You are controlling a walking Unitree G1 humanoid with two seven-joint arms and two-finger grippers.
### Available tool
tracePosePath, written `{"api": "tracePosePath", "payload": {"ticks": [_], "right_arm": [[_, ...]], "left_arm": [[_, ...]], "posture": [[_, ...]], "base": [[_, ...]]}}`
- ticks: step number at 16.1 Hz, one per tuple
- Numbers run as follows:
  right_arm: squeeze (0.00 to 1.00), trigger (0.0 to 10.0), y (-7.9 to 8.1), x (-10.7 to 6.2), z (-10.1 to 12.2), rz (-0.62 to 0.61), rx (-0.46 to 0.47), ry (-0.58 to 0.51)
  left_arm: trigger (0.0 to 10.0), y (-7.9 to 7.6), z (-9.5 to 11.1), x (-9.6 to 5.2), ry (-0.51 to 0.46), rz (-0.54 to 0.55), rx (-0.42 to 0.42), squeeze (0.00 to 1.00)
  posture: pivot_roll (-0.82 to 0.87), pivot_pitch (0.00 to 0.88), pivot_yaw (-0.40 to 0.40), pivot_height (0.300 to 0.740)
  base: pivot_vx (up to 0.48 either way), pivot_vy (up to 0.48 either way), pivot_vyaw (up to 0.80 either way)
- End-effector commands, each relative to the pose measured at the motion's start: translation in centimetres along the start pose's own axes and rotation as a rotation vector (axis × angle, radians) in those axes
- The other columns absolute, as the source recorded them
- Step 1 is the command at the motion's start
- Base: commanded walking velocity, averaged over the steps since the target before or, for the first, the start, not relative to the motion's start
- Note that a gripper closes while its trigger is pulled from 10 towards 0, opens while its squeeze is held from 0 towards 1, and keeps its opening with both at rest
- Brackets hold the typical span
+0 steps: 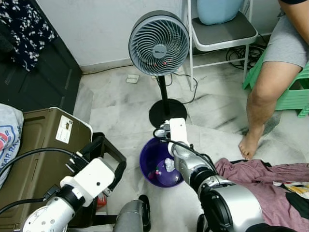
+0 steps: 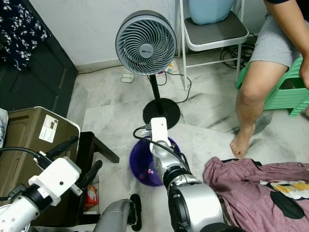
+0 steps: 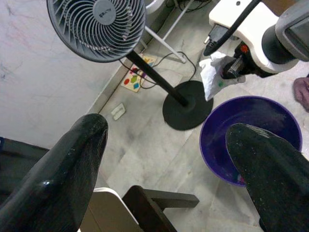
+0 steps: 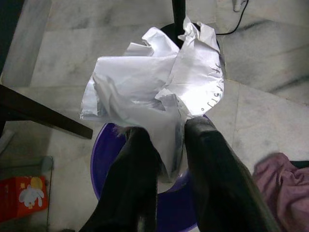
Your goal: Clean up the room
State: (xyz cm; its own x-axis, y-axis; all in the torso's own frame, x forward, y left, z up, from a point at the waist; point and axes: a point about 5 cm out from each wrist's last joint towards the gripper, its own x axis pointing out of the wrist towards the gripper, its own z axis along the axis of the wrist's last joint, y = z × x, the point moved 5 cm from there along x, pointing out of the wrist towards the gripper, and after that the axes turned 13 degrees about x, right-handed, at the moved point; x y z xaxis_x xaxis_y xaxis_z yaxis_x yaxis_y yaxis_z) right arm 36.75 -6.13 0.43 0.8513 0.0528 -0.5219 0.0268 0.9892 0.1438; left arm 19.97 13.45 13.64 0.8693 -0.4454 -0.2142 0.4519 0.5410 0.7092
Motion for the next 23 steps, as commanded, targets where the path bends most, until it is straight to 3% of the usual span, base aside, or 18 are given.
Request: {"api": "tracePosePath", "payload": {"ticks": [1, 10, 12, 14, 16, 18, 20, 22, 23], "right_arm": [[1.0, 10.0, 2.6, -0.3, -0.1, 0.052, 0.023, 0.006], [1.0, 10.0, 3.0, -0.2, 1.3, 0.073, 0.029, -0.034], [1.0, 10.0, 3.7, -0.2, 2.1, 0.129, -0.056, -0.054], [1.0, 10.0, 5.0, -0.5, 3.1, 0.263, -0.145, -0.094], [1.0, 10.0, 5.4, -0.9, 4.0, 0.358, -0.16, -0.118], [1.0, 10.0, 4.8, -2.2, 4.5, 0.443, -0.129, -0.142], [1.0, 10.0, 3.7, -4.6, 4.8, 0.509, -0.129, -0.203], [1.0, 10.0, 2.2, -6.7, 4.7, 0.549, -0.161, -0.248], [1.0, 10.0, 0.7, -7.8, 4.2, 0.555, -0.148, -0.232]], "left_arm": [[10.0, 0.3, -0.2, -0.3, 0.018, 0.001, 0.009, 0.0], [10.0, 0.4, -0.8, 0.3, 0.014, 0.014, 0.006, 0.0], [10.0, 0.2, -0.7, 1.5, -0.014, 0.026, -0.005, 0.0], [10.0, 0.3, -0.4, 3.3, -0.049, 0.064, -0.017, 0.0], [10.0, 0.9, 0.2, 4.7, -0.081, 0.102, -0.018, 0.0], [10.0, 1.8, 0.3, 6.0, -0.107, 0.158, -0.01, 0.0], [10.0, 2.7, 0.4, 7.0, -0.119, 0.222, 0.0, 0.0], [10.0, 3.3, 0.6, 7.6, -0.132, 0.271, -0.006, 0.0], [10.0, 3.5, 0.7, 8.0, -0.144, 0.291, -0.011, 0.0]], "posture": [[0.29, 0.19, 0.194, 0.74], [0.26, 0.171, 0.19, 0.74], [0.21, 0.148, 0.161, 0.74], [0.14, 0.115, 0.124, 0.74], [0.08, 0.082, 0.098, 0.74], [0.03, 0.044, 0.071, 0.74], [-0.01, 0.01, 0.051, 0.74], [-0.04, 0.0, 0.036, 0.74], [-0.05, 0.0, 0.021, 0.74]], "base": [[0.0, 0.0, 0.0], [0.0, 0.0, 0.0], [0.0, 0.0, 0.0], [0.0, 0.0, 0.0], [0.0, 0.0, 0.0], [0.0, 0.0, 0.0], [0.0, 0.0, 0.0], [0.0, 0.0, 0.0], [0.0, 0.0, 0.0]]}}
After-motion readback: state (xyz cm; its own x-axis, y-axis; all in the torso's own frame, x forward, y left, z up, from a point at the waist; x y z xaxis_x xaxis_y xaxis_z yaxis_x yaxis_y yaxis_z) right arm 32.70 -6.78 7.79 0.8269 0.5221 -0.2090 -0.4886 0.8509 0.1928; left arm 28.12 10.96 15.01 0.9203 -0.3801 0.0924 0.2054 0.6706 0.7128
